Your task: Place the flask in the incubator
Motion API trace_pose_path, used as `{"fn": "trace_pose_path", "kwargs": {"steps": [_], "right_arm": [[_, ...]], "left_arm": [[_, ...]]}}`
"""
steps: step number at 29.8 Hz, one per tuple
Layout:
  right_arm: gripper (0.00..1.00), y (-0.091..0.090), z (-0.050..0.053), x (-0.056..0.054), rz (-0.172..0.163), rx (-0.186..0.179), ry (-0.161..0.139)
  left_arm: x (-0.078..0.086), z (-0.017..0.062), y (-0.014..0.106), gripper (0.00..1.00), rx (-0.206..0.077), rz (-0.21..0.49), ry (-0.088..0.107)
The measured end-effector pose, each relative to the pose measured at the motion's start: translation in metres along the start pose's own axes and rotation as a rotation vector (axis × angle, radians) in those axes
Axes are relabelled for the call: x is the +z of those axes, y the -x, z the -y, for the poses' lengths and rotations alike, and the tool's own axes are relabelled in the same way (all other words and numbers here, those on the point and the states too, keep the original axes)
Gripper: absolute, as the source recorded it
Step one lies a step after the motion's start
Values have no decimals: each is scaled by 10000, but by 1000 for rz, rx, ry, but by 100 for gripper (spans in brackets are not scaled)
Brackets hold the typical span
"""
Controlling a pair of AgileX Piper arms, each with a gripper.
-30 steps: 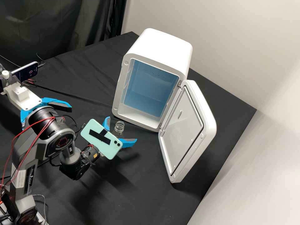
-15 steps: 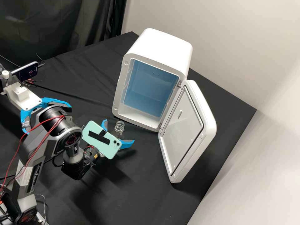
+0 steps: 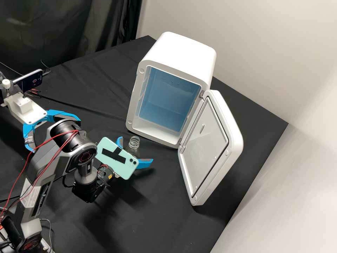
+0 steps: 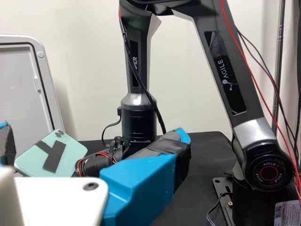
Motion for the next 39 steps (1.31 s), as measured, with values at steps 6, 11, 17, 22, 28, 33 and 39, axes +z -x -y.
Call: {"fn": "trace_pose_path", "kwargs": {"steps": [6,11,17,22,28,33,39], "right_arm": [[0,-9,-19,5,3,11,3],[0,-12,-22,3,2,12,3],[0,-12,-22,3,2,12,3],[0,-12,-22,3,2,12,3],[0,-12,-22,3,2,12,3],[0,-12,-22,3,2,12,3],[0,-12,-22,3,2,12,3]], "left_arm": [[0,0,0,100,0,0,0],[0,0,0,100,0,0,0],[0,0,0,100,0,0,0],[0,0,0,100,0,0,0],[0,0,0,100,0,0,0],[0,0,0,100,0,0,0],[0,0,0,100,0,0,0]]}}
